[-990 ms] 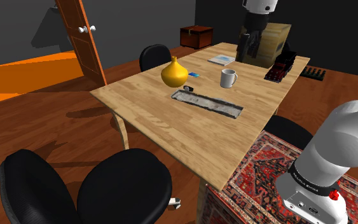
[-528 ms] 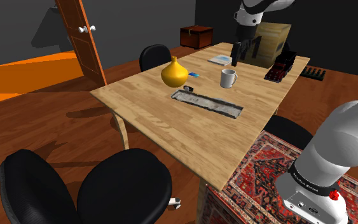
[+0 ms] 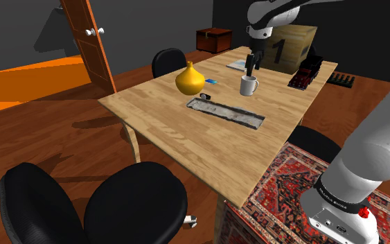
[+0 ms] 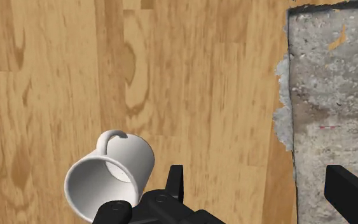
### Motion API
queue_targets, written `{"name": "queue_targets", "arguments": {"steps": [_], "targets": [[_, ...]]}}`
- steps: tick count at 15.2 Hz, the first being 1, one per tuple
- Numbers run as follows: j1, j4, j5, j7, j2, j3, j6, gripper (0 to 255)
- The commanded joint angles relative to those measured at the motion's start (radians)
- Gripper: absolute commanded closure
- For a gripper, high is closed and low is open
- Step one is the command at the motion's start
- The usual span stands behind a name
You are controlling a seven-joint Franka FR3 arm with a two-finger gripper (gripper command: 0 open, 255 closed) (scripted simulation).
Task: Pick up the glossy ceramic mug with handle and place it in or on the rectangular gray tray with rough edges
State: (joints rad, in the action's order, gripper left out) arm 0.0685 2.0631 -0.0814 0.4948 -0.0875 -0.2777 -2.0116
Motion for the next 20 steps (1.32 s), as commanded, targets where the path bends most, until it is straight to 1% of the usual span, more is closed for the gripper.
{"name": "queue_targets", "arguments": {"steps": [1,6,11,18,20], "targets": [[0.009,-0.051,0.018,0.038,0.082,-0.016,-0.022,0],[0.043,-0.213,0.071,0.124,0.285,-0.035,-0.037,0],[0.094,-0.406,0.119,0.194,0.487,-0.033,-0.022,0],[0.101,-0.361,0.130,0.201,0.523,-0.028,-0.101,0],[0.102,-0.358,0.131,0.201,0.526,-0.028,-0.108,0]]}}
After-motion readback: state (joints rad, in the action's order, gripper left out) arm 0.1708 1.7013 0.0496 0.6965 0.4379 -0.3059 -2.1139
